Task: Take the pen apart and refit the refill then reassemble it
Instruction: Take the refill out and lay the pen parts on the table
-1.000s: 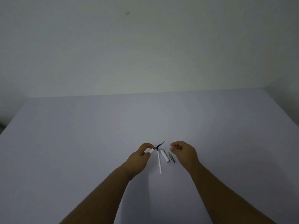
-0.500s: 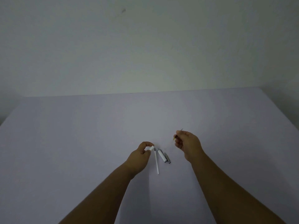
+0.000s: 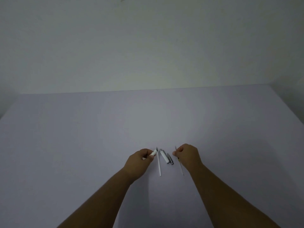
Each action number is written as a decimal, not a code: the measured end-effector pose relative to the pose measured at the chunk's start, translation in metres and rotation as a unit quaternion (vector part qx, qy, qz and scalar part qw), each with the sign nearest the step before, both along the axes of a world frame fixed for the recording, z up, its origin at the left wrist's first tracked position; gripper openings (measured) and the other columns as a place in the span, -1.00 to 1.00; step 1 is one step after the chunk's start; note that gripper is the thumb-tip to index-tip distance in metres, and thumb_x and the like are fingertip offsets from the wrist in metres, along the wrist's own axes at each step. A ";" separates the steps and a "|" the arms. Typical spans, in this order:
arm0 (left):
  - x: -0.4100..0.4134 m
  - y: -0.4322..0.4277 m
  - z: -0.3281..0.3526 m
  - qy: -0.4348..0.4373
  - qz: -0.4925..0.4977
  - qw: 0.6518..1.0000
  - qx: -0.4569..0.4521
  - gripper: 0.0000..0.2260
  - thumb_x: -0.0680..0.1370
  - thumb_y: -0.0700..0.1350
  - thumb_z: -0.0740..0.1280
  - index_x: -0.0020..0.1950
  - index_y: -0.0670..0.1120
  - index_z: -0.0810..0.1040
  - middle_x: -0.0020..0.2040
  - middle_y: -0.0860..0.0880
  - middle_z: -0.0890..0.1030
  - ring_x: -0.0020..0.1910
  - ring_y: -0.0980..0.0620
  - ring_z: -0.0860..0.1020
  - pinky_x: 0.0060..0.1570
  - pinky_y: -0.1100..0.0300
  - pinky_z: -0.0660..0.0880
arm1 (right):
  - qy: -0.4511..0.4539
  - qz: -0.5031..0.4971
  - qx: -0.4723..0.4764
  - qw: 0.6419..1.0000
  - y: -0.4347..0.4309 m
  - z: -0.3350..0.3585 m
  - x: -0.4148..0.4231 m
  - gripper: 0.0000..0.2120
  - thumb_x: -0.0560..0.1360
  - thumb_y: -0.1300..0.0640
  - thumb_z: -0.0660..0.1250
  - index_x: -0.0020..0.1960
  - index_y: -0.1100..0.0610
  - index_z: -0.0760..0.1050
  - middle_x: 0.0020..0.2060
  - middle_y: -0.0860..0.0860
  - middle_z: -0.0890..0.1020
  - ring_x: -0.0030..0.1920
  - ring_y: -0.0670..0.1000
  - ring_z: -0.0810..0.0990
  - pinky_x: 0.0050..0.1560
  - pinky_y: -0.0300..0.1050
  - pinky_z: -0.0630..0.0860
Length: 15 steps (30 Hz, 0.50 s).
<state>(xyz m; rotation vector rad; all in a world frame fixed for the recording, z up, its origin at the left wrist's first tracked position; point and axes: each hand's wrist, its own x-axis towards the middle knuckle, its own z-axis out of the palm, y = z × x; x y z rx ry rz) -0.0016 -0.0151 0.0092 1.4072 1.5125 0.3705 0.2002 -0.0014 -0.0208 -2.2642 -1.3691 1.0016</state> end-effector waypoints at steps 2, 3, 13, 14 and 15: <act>-0.001 0.000 -0.001 0.001 0.003 1.000 0.003 -0.85 0.56 0.02 0.23 0.05 0.05 0.55 0.03 0.00 0.58 0.00 0.01 0.50 -0.02 0.19 0.40 | 0.001 -0.009 0.006 1.000 -0.001 -0.002 0.000 -0.79 0.40 0.08 0.43 -0.20 0.25 0.60 -0.28 0.12 0.63 -0.26 0.01 0.53 -0.21 -0.20 0.40; 0.000 0.001 -0.001 0.003 0.004 1.000 0.005 -0.85 0.56 0.01 0.23 0.04 0.05 0.55 0.03 0.00 0.58 0.01 0.00 0.50 -0.01 0.19 0.41 | 0.002 -0.012 0.008 1.000 -0.001 -0.002 -0.001 -0.79 0.40 0.08 0.44 -0.22 0.24 0.59 -0.27 0.13 0.65 -0.27 0.01 0.54 -0.21 -0.20 0.41; -0.002 0.004 -0.002 0.002 0.012 1.000 0.014 -0.93 0.55 0.02 0.26 -0.03 0.12 0.53 -0.07 0.07 0.54 -0.06 0.04 0.49 -0.09 0.22 0.41 | -0.016 -0.003 0.023 1.000 -0.004 -0.002 -0.004 -0.73 0.43 0.09 0.41 -0.27 0.31 0.56 -0.31 0.22 0.65 -0.31 0.09 0.55 -0.19 -0.10 0.52; -0.002 0.004 -0.003 0.004 0.014 1.000 0.015 -0.94 0.54 0.02 0.26 -0.05 0.12 0.52 -0.08 0.08 0.54 -0.07 0.05 0.49 -0.10 0.22 0.40 | -0.018 -0.002 0.024 1.000 -0.004 -0.001 -0.004 -0.73 0.44 0.09 0.40 -0.22 0.33 0.58 -0.26 0.24 0.67 -0.29 0.11 0.57 -0.16 -0.07 0.54; -0.003 0.004 -0.003 0.006 0.017 1.000 0.018 -0.95 0.54 0.02 0.27 -0.06 0.13 0.52 -0.09 0.09 0.54 -0.08 0.06 0.49 -0.11 0.23 0.40 | -0.019 -0.003 0.026 0.999 -0.005 -0.001 -0.004 -0.73 0.45 0.08 0.39 -0.18 0.32 0.58 -0.22 0.24 0.67 -0.27 0.11 0.58 -0.12 -0.04 0.55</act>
